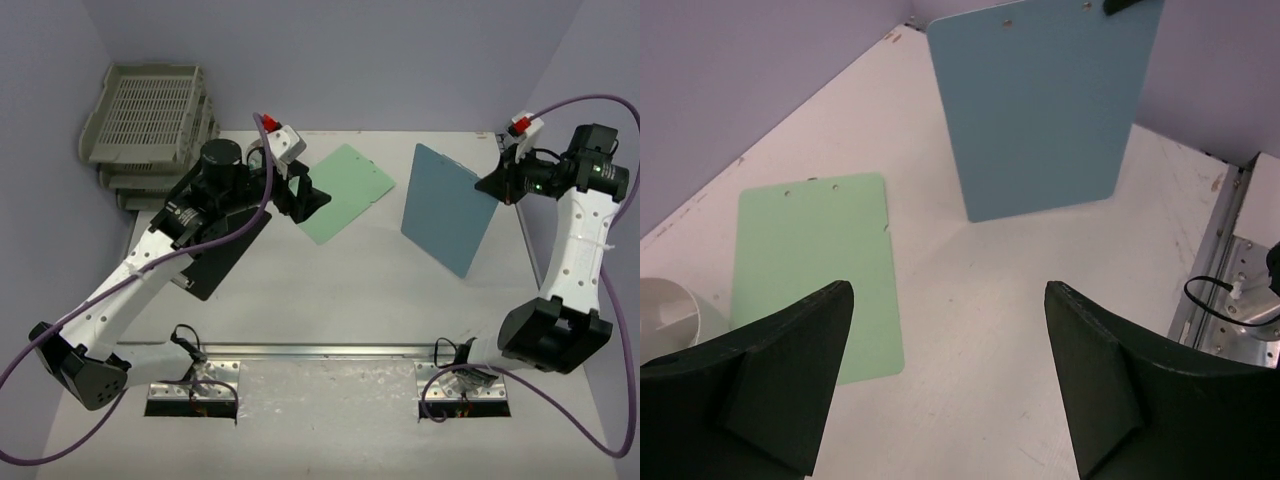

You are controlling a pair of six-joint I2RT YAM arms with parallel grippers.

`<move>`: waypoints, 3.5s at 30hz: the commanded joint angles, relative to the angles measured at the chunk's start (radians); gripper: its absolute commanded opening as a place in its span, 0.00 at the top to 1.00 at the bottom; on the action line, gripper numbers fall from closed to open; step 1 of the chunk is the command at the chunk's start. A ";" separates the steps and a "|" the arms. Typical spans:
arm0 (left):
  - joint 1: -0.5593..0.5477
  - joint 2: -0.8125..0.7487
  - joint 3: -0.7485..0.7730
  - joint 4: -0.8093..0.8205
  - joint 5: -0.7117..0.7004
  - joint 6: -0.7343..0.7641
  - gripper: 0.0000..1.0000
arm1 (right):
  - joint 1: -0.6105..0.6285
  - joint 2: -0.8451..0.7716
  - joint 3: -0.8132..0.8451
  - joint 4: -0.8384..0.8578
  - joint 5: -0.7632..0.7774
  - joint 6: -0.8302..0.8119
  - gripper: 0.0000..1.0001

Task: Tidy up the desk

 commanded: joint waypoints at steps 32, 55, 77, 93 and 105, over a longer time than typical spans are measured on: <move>-0.169 0.255 0.224 -0.114 0.409 0.515 0.21 | 0.094 -0.527 -0.549 0.073 -0.187 -0.432 1.00; -0.386 0.564 0.483 -0.540 0.354 0.434 0.21 | 0.094 -1.008 -0.949 0.064 -0.238 -0.898 1.00; -0.429 0.784 0.657 -0.651 0.361 0.471 0.26 | 0.094 -1.154 -1.010 -0.063 -0.239 -1.118 1.00; -0.465 0.856 0.708 -0.757 0.375 0.538 0.52 | 0.094 -1.181 -1.021 -0.136 -0.237 -1.248 1.00; -0.483 0.849 0.665 -0.749 0.398 0.506 0.93 | 0.094 -1.206 -1.015 -0.168 -0.238 -1.277 1.00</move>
